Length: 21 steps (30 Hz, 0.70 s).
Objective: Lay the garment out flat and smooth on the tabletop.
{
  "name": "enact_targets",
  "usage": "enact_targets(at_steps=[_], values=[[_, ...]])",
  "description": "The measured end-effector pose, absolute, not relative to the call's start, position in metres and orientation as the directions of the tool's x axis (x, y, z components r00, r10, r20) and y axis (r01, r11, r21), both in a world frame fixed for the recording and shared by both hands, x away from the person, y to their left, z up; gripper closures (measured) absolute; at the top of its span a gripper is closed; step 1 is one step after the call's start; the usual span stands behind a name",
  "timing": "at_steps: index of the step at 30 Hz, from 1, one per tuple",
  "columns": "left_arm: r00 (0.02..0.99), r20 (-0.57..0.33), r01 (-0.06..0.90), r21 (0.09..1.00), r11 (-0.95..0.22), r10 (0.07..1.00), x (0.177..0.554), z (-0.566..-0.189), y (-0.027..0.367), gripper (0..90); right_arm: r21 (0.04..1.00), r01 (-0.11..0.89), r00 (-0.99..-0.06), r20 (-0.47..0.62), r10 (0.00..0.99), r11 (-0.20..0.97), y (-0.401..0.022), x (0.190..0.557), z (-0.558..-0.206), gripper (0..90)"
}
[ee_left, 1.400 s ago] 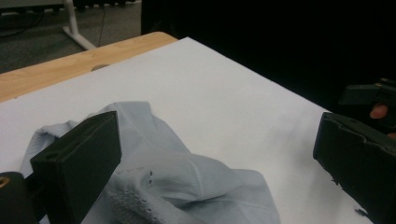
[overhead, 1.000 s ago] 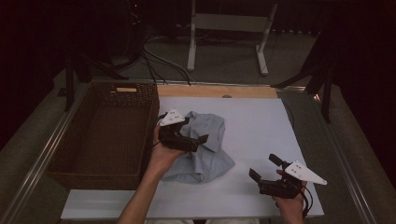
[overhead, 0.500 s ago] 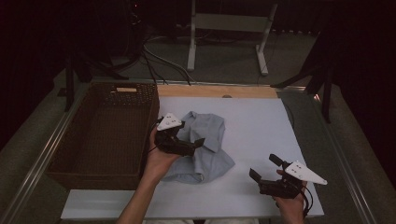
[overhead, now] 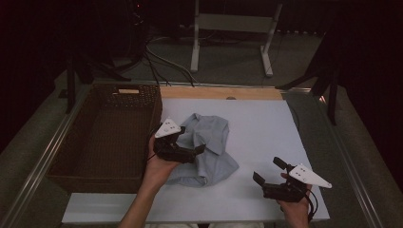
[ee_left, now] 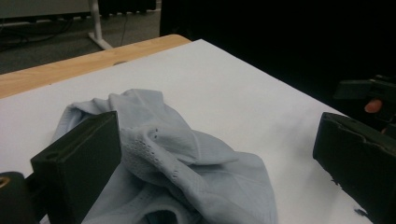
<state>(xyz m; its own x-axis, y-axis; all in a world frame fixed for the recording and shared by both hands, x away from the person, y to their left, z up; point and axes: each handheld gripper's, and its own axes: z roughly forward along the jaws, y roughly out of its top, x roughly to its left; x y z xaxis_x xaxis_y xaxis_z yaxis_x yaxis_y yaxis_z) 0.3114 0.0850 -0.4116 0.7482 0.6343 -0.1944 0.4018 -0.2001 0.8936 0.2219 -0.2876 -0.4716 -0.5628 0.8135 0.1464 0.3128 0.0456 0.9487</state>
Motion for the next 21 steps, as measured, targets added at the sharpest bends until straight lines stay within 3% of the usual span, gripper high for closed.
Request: enact_targets(at_steps=[21], values=[[0.73,-0.173,0.384,0.904,-0.187,0.662,0.298,-0.413,0.099,2.9,0.942,0.329,-0.556,0.138,0.82,0.064,-0.285,0.223,-0.474,1.2]])
